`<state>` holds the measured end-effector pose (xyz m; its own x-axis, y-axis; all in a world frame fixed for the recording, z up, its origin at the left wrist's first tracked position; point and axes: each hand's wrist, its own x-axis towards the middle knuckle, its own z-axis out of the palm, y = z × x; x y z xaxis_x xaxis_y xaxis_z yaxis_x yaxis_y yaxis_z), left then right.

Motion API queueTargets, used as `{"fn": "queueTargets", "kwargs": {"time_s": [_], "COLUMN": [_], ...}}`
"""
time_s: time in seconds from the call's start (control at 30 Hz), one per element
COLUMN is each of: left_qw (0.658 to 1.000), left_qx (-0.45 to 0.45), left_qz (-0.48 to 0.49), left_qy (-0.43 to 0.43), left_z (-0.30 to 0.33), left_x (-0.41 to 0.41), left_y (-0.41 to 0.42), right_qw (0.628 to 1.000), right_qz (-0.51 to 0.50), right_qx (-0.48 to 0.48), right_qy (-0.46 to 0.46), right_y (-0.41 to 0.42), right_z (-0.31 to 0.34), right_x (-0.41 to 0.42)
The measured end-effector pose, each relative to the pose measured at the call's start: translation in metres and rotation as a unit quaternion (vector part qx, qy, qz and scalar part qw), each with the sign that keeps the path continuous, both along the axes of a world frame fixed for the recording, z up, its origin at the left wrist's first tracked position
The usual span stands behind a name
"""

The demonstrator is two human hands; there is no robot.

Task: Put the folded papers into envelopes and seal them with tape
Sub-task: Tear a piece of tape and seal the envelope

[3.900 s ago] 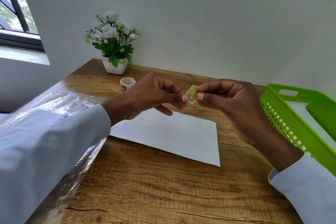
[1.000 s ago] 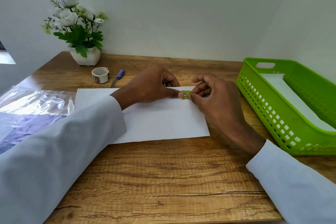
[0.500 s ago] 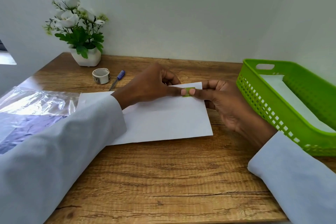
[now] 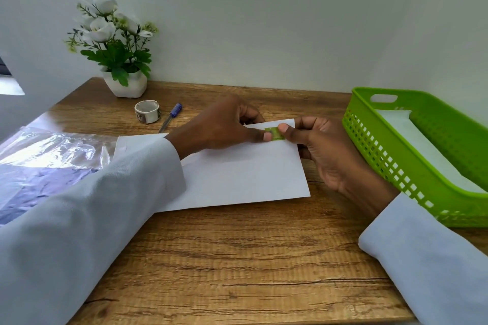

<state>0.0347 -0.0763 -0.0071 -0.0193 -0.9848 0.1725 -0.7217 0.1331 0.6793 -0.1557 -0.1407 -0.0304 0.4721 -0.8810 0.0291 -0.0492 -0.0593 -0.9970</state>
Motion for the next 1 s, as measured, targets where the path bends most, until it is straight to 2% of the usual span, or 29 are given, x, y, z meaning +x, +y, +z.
{"fn": "queueTargets", "kwargs": {"time_s": [0.2,0.3,0.43,0.53,0.6,0.77,0.87,1.0], "left_qw": [1.000,0.999,0.983,0.955,0.946,0.926,0.922,0.924], "left_qx": [-0.009,-0.022,-0.127,-0.174,-0.153,-0.016,-0.015,-0.040], "left_qz": [-0.011,-0.007,0.131,0.237,0.269,0.201,0.184,0.166], "left_qy": [0.002,-0.026,-0.029,0.035,0.099,0.318,0.339,0.343], "left_z": [0.003,0.008,0.016,0.018,0.018,0.026,0.037,0.059], "left_x": [0.001,0.006,0.039,0.059,0.065,0.058,0.041,0.009], "left_y": [0.002,0.004,0.017,0.028,0.032,0.029,0.005,-0.042], "right_qw": [0.998,0.999,0.995,0.986,0.979,0.962,0.959,0.971], "right_qz": [0.069,0.038,-0.062,-0.128,-0.161,-0.202,-0.211,-0.191], "right_qx": [0.000,0.003,0.003,0.000,-0.003,-0.010,-0.020,-0.023], "right_qy": [0.010,-0.013,-0.075,-0.109,-0.124,-0.184,-0.187,-0.141], "right_y": [0.006,0.008,0.009,0.012,0.016,0.030,0.037,0.036], "right_z": [0.005,0.013,0.028,0.036,0.039,0.050,0.058,0.072], "right_x": [-0.005,-0.006,-0.019,-0.034,-0.042,-0.067,-0.089,-0.127]}}
